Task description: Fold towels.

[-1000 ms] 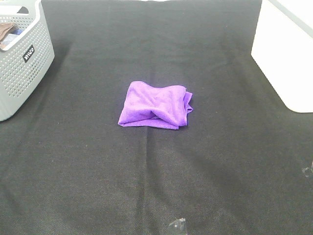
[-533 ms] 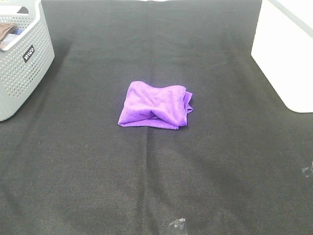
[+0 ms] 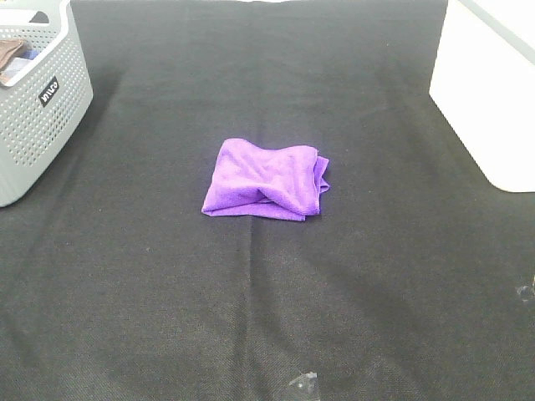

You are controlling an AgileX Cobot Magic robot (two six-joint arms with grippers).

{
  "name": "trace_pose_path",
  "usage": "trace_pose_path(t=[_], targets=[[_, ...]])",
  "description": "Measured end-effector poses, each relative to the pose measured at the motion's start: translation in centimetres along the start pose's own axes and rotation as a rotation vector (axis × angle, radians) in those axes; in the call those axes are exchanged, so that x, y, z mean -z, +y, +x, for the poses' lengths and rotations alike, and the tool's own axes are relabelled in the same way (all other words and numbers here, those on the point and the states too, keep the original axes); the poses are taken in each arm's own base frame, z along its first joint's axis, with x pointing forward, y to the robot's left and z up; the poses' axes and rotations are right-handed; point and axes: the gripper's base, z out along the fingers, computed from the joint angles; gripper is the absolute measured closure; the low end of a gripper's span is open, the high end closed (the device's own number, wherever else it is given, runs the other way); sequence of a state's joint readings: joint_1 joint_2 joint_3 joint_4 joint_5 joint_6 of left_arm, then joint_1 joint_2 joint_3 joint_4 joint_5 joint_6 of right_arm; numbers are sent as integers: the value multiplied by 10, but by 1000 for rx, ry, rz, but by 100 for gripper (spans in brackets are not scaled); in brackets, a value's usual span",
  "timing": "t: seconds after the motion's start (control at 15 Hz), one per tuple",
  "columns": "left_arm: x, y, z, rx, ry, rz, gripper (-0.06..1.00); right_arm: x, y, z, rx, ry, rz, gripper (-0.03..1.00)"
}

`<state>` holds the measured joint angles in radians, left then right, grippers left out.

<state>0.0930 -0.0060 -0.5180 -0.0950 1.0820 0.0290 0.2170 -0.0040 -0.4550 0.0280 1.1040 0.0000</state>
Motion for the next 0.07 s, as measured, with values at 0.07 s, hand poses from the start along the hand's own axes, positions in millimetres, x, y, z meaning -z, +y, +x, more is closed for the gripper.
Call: trace_pose_path(t=[0.07], targets=[[0, 0, 0, 0, 0, 0, 31, 0, 0, 0, 0, 0, 0, 24]])
